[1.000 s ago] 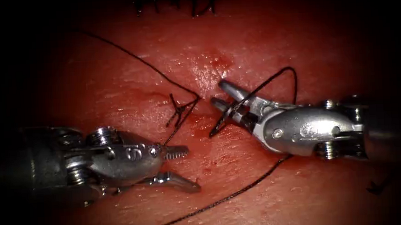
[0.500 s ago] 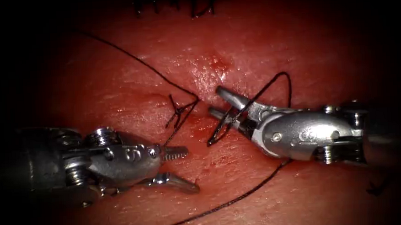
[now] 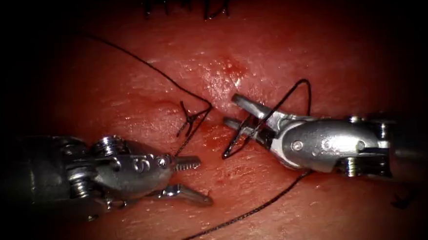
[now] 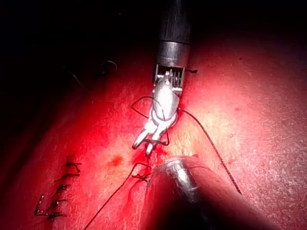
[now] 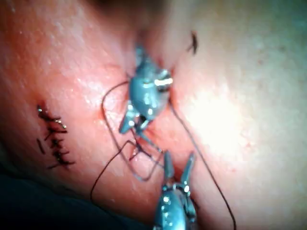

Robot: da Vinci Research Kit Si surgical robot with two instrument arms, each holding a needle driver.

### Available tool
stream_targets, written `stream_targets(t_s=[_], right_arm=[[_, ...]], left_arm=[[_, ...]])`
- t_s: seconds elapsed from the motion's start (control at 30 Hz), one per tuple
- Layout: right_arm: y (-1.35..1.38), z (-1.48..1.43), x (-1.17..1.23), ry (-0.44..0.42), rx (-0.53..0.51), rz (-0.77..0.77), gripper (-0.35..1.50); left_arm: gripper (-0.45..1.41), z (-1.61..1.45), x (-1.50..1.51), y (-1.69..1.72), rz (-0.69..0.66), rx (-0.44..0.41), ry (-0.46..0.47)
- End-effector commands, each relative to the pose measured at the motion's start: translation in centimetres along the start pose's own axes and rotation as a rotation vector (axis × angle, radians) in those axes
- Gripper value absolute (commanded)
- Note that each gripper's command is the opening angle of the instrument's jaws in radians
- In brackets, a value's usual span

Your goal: Wound Closure

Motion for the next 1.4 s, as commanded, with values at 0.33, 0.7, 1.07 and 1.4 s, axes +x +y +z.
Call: stream_targets(t_s=[0.33, 0.7, 1.07, 1.4], right_arm=[[-0.1, 0.13, 0.08, -0.004, 0.019, 0.019, -0.35], [-0.04, 0.1, 0.01, -0.017, 0.007, 0.018, -0.35], [0.07, 0.07, -0.18, -0.031, -0.015, 0.102, -0.35], [0.2, 0.06, -0.27, -0.037, -0.025, 0.206, -0.35]], left_arm=[[0.29, 0.07, 0.02, 0.0, 0.0, -0.001, 0.0], [0.29, 0.08, 0.03, 0.0, 0.0, -0.001, 0.0], [0.29, 0.08, 0.03, 0.01, -0.001, 0.0, 0.001], [0.29, 0.09, 0.05, 0.03, -0.002, 0.001, 0.001]])
